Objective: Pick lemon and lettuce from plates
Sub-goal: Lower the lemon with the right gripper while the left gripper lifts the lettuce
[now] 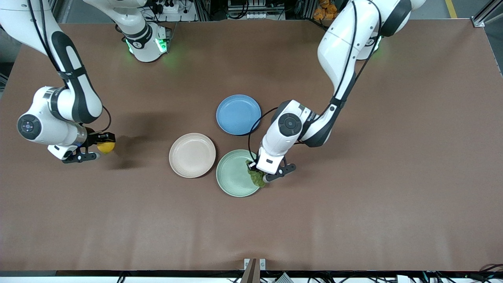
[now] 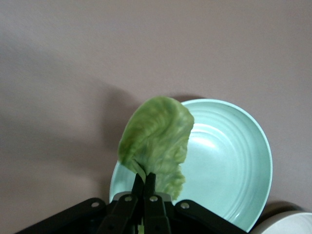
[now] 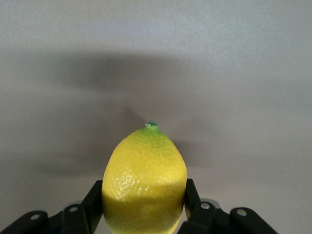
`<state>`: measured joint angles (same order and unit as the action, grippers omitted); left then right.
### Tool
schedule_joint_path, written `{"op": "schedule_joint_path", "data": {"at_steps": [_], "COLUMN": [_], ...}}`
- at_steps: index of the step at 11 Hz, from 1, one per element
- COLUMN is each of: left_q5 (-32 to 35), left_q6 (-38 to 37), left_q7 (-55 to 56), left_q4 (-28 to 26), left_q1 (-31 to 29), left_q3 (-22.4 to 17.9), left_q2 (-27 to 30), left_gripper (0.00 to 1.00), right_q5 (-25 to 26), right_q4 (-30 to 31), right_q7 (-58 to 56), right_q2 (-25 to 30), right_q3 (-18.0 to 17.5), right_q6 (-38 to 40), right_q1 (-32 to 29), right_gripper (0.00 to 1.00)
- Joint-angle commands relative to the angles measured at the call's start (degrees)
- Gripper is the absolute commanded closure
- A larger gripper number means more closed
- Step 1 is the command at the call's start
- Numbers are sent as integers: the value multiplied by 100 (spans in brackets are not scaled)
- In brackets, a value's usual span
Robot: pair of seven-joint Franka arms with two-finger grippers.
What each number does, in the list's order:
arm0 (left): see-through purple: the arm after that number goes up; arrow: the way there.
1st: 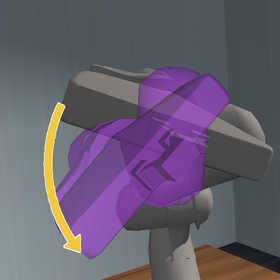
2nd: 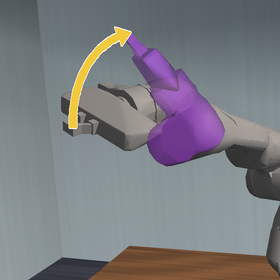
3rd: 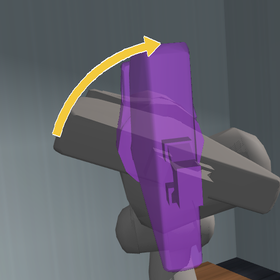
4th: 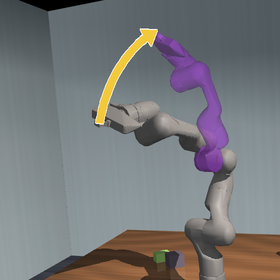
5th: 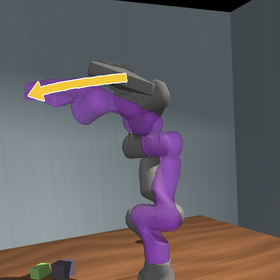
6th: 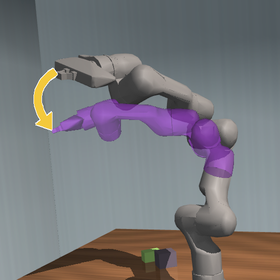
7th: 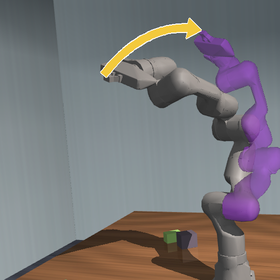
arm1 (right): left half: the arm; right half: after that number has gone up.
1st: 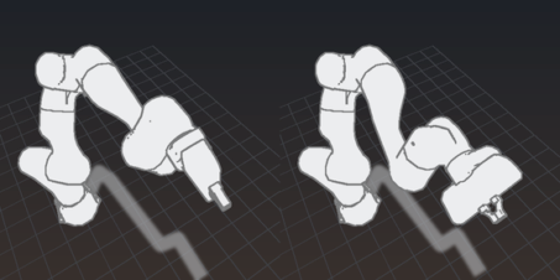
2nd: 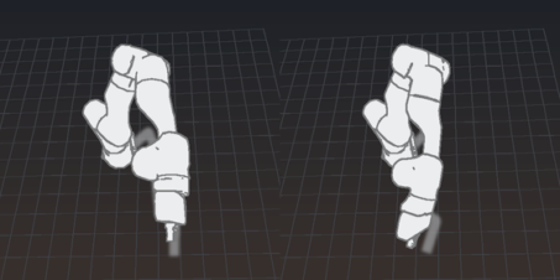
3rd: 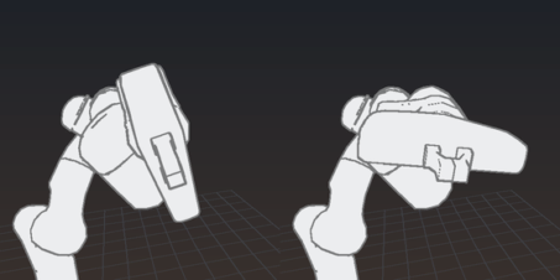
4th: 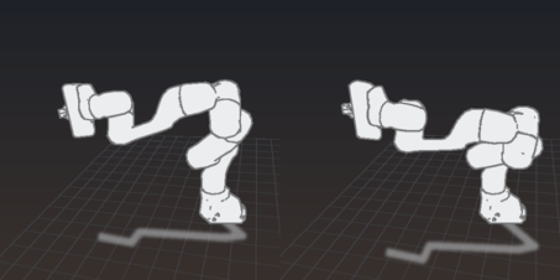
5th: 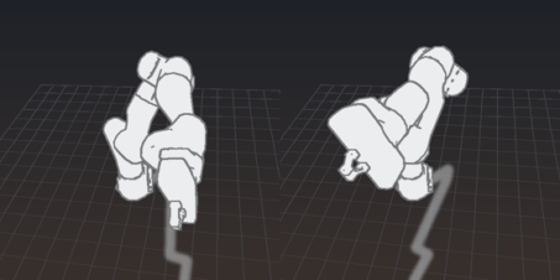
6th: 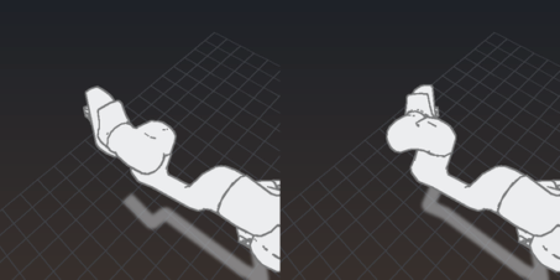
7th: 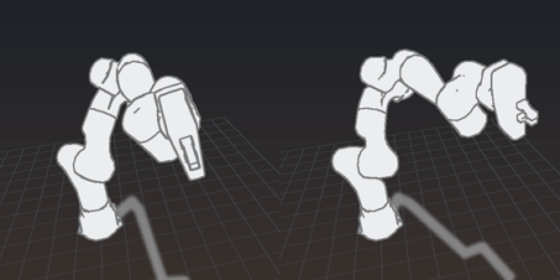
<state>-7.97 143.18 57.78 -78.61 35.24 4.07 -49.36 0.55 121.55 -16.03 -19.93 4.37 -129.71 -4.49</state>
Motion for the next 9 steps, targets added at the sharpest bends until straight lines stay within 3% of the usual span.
{"op": "schedule_joint_path", "data": {"at_steps": [1, 2, 4, 5, 6, 9], "left_q5": [33, 24, 24, 24, 24, 50], "left_q6": [-903, -1141, -1519, -1747, -1897, -2329], "left_q7": [-519, -704, -1073, -1354, -1652, -2532], "left_q4": [-155, -181, -234, -303, -469, -901], "left_q1": [-280, -377, -605, -746, -904, -1273], "left_q3": [-2, 6, 6, 6, 6, -11], "left_q2": [566, 690, 901, 1058, 1269, 1683], "left_gripper": [100, 100, 100, 100, 100, 100], "right_q5": [42, 42, 42, 42, 42, 42], "right_q4": [536, 537, 546, 554, 554, 572], "right_q7": [109, 109, 109, 118, 118, 118], "right_q2": [-20, -38, -38, -38, -29, 198], "right_q3": [-16, -7, -7, -7, -7, -7], "right_q6": [-904, -915, -924, -924, -924, -671], "right_q1": [18, 9, -26, -69, -79, -183], "right_gripper": [100, 94, 61, 36, 0, 0]}}
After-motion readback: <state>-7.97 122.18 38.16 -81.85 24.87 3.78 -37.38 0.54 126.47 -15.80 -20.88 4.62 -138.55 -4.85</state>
